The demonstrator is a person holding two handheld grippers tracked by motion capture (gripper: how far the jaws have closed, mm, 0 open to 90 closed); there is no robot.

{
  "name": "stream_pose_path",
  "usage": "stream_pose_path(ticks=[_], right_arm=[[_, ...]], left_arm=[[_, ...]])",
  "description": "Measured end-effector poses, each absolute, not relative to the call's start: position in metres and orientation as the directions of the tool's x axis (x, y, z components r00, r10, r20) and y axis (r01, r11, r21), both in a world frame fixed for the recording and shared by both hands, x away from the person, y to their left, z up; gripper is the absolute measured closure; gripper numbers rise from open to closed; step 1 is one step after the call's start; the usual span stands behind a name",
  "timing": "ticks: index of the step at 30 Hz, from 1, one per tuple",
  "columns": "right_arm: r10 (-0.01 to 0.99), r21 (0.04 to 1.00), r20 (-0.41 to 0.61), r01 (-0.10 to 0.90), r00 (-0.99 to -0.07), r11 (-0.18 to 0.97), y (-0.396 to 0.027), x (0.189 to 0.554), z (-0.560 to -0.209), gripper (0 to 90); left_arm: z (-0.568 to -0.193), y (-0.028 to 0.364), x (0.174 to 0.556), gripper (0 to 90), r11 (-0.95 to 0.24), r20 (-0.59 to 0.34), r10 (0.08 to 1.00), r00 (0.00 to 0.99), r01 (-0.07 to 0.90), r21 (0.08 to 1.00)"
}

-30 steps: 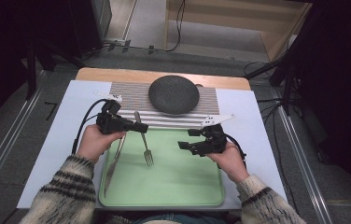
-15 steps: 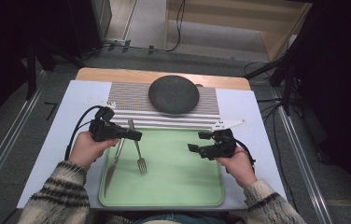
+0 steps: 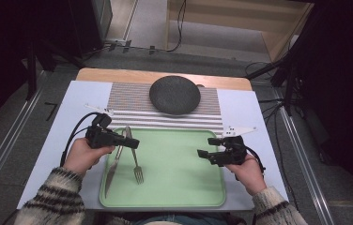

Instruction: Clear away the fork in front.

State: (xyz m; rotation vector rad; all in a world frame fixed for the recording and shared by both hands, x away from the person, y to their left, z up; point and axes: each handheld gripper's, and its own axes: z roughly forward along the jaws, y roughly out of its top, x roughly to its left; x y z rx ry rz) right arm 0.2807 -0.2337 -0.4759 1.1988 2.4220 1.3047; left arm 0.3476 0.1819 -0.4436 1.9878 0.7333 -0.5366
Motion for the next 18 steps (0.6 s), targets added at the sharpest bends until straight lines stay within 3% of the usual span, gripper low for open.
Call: stream_pose_path(ticks=[10, 18], right_arm=[[0.727, 0.754, 0.219, 0.585, -0.651, 0.297, -0.246, 0.272, -0.48, 24.9], [0.741, 0.753, 0.203, 0.586, -0.64, 0.3, -0.254, 0.264, -0.483, 24.7]], left_arm=[[-0.45, 0.185, 0.347, 86.7, -0.392, -0.642, 0.282, 0.713, 0.697, 0.601], [-0.457, 0.186, 0.35, 85.1, -0.361, -0.625, 0.334, 0.706, 0.708, 0.607]])
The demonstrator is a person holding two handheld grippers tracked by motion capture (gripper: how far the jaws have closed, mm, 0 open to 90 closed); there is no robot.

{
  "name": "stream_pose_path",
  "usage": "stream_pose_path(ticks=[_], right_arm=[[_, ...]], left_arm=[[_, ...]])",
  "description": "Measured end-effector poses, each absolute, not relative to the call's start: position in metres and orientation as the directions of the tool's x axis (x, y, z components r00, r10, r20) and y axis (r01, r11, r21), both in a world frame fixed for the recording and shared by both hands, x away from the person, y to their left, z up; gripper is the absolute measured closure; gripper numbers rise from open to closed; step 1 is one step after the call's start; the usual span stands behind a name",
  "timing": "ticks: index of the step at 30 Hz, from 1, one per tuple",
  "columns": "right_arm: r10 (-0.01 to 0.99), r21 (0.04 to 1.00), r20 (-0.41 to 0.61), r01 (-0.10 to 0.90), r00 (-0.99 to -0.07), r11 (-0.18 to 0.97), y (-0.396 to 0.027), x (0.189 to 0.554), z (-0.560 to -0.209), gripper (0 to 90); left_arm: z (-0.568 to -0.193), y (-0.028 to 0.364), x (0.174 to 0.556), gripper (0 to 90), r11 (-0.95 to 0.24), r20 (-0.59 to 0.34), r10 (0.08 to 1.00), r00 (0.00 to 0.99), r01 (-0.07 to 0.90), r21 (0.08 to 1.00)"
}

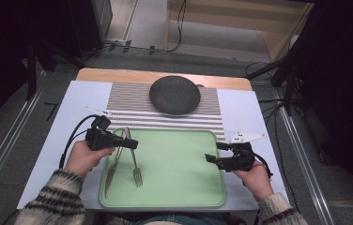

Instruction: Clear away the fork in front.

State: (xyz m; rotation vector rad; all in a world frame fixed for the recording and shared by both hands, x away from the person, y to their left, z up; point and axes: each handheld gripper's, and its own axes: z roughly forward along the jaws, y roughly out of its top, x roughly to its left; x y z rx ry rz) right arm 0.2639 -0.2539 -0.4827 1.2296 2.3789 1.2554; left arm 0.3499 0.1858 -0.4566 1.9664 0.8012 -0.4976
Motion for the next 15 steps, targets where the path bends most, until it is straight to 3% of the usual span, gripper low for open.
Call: stream_pose_path(ticks=[15], right_arm=[[0.753, 0.744, 0.199, 0.597, -0.627, 0.3, -0.263, 0.255, -0.49, 24.7]], left_arm=[[-0.473, 0.176, 0.356, 77.7, -0.319, -0.534, 0.458, 0.71, 0.692, 0.647]])
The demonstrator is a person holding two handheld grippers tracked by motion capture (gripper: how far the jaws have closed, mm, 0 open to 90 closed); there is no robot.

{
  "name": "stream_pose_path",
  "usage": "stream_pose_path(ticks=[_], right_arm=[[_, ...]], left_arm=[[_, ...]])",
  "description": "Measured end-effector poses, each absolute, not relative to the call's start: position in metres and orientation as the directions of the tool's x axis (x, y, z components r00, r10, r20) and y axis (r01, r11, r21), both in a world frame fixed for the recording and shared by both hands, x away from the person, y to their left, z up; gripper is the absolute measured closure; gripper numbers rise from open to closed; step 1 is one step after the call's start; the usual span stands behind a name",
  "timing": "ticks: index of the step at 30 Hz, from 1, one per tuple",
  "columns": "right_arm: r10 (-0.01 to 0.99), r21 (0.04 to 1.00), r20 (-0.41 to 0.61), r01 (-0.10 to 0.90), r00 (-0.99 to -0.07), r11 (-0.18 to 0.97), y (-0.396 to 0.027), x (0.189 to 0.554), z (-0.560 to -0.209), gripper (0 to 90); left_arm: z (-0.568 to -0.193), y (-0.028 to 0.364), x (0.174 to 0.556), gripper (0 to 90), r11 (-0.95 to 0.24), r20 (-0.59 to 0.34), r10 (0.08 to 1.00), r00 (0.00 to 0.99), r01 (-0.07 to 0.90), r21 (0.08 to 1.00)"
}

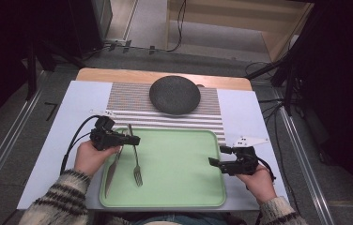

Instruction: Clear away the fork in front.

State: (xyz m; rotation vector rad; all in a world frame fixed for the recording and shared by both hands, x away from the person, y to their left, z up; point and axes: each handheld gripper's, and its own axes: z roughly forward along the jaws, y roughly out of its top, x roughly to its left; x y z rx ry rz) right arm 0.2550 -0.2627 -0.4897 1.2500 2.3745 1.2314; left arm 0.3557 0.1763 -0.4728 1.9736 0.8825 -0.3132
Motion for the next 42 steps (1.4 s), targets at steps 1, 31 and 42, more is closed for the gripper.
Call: stream_pose_path(ticks=[1, 31, 42], right_arm=[[0.753, 0.742, 0.2, 0.599, -0.627, 0.301, -0.263, 0.255, -0.49, 24.7], [0.76, 0.732, 0.199, 0.609, -0.619, 0.305, -0.266, 0.253, -0.495, 24.8], [0.756, 0.731, 0.198, 0.608, -0.624, 0.311, -0.266, 0.255, -0.495, 24.8]], left_arm=[[-0.474, 0.176, 0.356, 77.2, -0.317, -0.531, 0.463, 0.709, 0.693, 0.648], [-0.509, 0.164, 0.367, 68.2, -0.319, -0.487, 0.548, 0.68, 0.708, 0.629], [-0.517, 0.163, 0.367, 64.1, -0.339, -0.484, 0.57, 0.664, 0.727, 0.597]])
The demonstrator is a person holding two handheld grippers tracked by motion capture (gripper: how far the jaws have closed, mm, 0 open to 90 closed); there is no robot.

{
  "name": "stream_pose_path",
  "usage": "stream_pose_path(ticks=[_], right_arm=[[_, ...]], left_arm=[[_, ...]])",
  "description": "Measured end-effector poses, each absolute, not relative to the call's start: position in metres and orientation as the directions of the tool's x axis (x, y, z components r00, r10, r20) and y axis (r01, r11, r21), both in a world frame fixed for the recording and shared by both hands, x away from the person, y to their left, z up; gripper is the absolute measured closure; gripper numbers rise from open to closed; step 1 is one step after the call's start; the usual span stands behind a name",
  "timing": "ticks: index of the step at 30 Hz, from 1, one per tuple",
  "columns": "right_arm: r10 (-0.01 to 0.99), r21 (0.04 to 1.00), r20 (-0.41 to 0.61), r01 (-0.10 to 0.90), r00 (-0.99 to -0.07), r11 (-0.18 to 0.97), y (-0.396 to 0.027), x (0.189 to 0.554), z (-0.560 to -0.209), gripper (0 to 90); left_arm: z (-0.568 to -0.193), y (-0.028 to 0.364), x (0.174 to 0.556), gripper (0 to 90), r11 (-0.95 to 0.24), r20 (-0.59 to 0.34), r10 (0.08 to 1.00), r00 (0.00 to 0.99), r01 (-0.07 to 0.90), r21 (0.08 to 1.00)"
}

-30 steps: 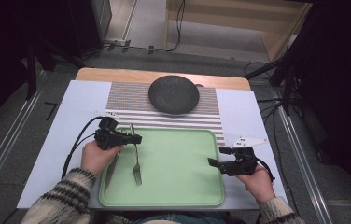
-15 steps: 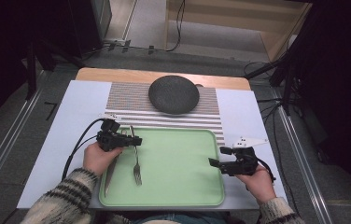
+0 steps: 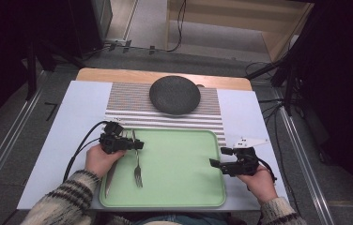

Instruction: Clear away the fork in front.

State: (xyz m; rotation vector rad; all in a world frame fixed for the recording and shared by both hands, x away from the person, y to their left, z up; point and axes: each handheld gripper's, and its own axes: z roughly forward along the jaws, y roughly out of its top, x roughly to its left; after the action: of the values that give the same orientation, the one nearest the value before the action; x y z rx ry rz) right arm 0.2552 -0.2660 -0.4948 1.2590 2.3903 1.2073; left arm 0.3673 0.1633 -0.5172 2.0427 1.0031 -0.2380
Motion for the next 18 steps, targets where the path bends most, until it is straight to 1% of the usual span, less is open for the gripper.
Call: stream_pose_path(ticks=[5, 9, 12, 18], right_arm=[[0.753, 0.731, 0.197, 0.606, -0.628, 0.314, -0.2653, 0.2562, -0.4949, 24.8], [0.75, 0.729, 0.197, 0.606, -0.631, 0.318, -0.2647, 0.2569, -0.4949, 24.8], [0.75, 0.729, 0.199, 0.607, -0.631, 0.317, -0.2643, 0.257, -0.4948, 24.8], [0.748, 0.728, 0.199, 0.606, -0.633, 0.32, -0.2641, 0.2572, -0.4949, 24.8]], left_arm=[[-0.517, 0.1639, 0.3664, 63.4, -0.344, -0.476, 0.572, 0.669, 0.721, 0.601], [-0.5164, 0.1633, 0.3653, 61.0, -0.349, -0.469, 0.569, 0.675, 0.715, 0.606], [-0.5152, 0.1628, 0.3645, 56.6, -0.353, -0.465, 0.57, 0.678, 0.713, 0.606], [-0.5113, 0.161, 0.3612, 42.3, -0.38, -0.411, 0.586, 0.699, 0.684, 0.623]])
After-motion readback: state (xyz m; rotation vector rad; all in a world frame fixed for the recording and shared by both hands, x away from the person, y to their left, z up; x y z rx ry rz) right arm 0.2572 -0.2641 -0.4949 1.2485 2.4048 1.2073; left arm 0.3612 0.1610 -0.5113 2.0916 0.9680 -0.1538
